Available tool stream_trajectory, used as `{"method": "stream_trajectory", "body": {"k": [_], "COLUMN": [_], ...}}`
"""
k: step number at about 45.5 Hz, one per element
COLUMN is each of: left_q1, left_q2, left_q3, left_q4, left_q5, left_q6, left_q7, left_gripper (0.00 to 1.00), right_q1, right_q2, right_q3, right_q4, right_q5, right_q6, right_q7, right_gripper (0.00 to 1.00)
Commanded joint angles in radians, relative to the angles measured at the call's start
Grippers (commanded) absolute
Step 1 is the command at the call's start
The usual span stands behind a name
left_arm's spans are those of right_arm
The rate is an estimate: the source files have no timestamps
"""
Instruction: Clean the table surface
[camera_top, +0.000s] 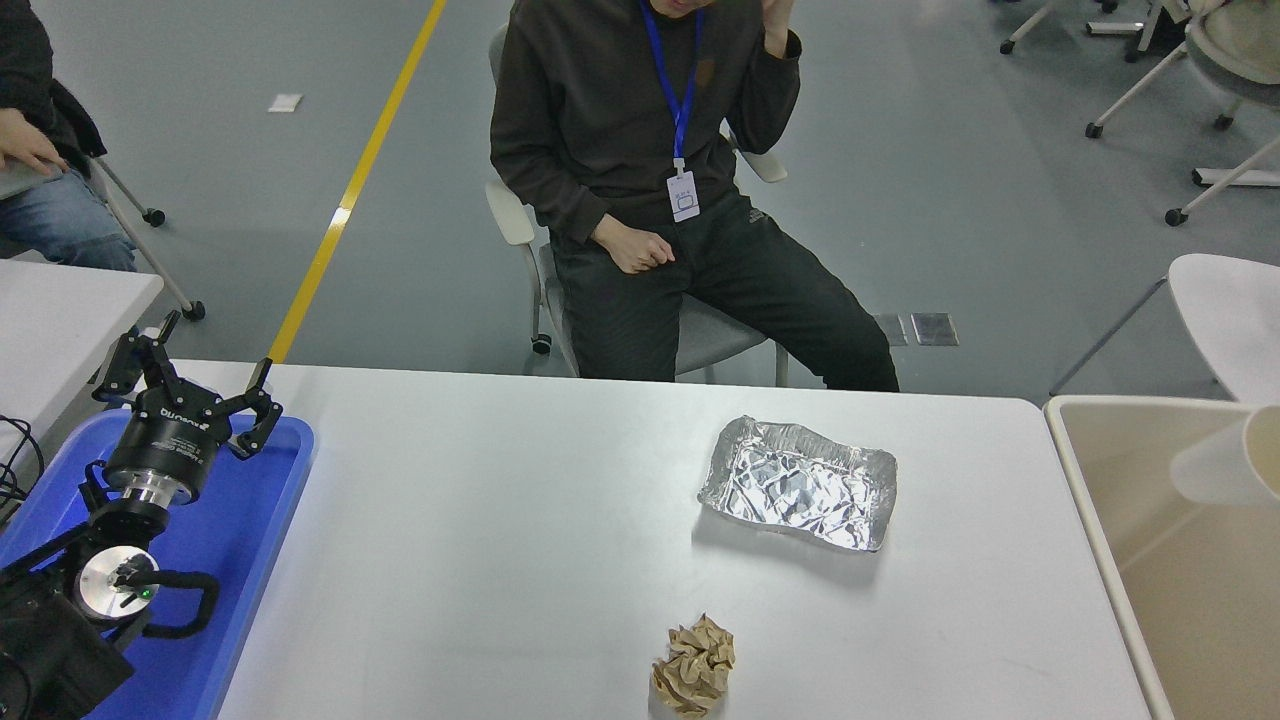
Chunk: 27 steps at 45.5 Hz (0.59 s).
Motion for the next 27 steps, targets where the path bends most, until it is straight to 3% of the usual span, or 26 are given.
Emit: {"method": "stream_trajectory", "body": {"k": [1,13,27], "left_q1": [0.0,0.0,0.0], "left_q2": [0.0,0.0,0.0], "left_q3": [-0.001,0.001,0.001], "left_q4": [0.0,0.0,0.0], "left_q5": [0.0,0.0,0.0], "left_q6": [0.0,0.0,0.0], "left_q7": [0.0,0.0,0.0], "left_gripper": [1.0,1.0,1.0], "right_q1": [-0.086,-0.189,-0.266], "right_q2": [0.08,0.166,0.301], "right_q3": [-0.007,-0.005,-0.005], "right_q4": [-0.167,-0.307,-0.545], "right_q5": [-0.004,0.013,0.019], "right_q6": [-0.085,-0.174,-0.203], "right_q7": [0.054,0.074,0.168], "right_gripper": [0.0,0.0,0.0]}}
